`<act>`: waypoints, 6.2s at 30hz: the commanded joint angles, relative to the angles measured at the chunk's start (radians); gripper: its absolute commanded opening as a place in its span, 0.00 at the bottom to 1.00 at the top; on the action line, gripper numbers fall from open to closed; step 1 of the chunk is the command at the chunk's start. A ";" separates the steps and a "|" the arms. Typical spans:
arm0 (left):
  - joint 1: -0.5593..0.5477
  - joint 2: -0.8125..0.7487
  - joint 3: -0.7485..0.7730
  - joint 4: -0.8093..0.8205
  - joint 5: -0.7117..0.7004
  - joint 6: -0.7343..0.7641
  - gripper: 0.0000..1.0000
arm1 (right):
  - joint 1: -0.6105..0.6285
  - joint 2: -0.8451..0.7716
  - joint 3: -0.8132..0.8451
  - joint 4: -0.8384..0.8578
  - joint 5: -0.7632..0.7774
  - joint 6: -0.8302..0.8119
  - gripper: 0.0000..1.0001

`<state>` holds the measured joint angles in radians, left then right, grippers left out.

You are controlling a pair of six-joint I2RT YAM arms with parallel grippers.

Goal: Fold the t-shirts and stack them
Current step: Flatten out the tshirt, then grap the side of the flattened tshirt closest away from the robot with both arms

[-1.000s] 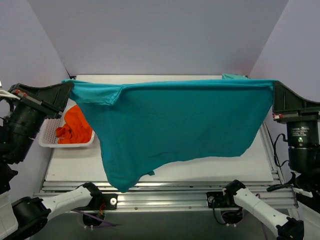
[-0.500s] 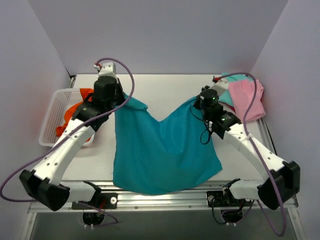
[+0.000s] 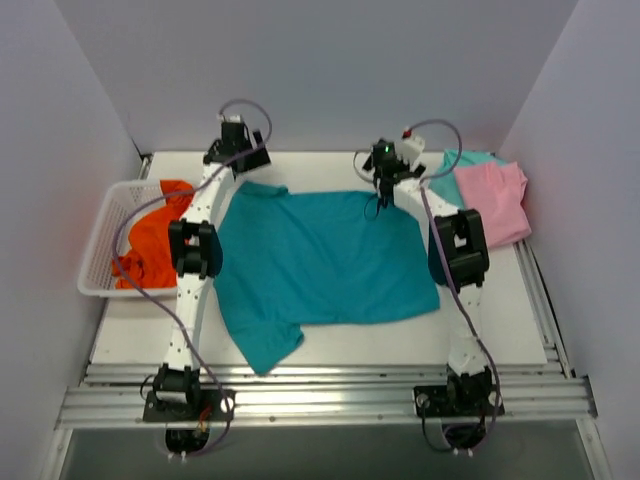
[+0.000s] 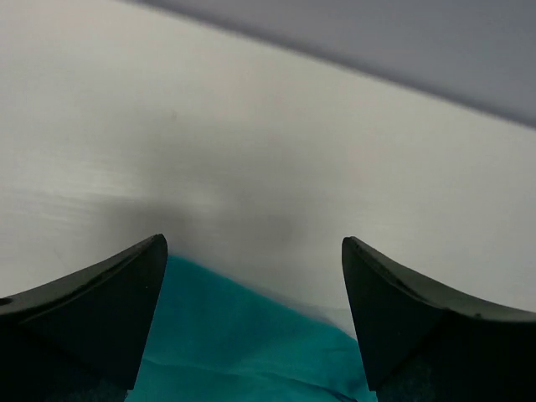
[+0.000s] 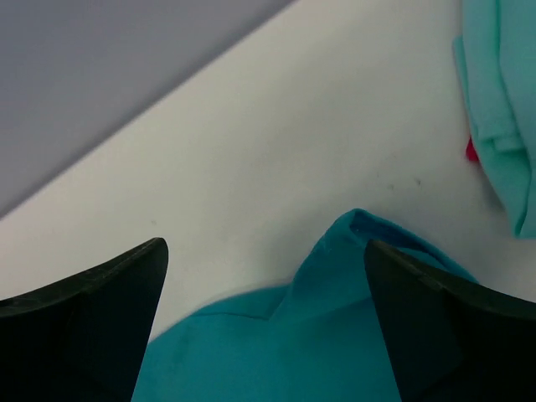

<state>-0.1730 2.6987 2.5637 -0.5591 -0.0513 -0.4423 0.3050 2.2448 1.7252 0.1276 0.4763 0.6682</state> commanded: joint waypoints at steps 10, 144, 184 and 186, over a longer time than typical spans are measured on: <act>0.011 -0.638 -0.416 0.234 0.028 -0.007 0.94 | 0.068 -0.315 -0.139 0.053 0.203 -0.050 1.00; -1.471 -1.570 -2.067 -0.412 -0.786 -1.777 0.75 | 0.620 -1.369 -1.093 -0.332 0.527 0.318 0.96; -1.194 -1.685 -2.189 -0.108 -0.809 -1.431 0.02 | 0.618 -1.320 -1.095 -0.352 0.539 0.344 0.96; -1.192 -1.699 -2.186 -0.108 -0.821 -1.405 0.02 | 0.615 -1.292 -1.079 -0.356 0.516 0.350 0.96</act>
<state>-1.4109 1.0012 0.3981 -0.7475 -0.6460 -1.8881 0.9188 0.9115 0.6281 -0.1986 0.9638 0.9932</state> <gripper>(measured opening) 0.045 0.960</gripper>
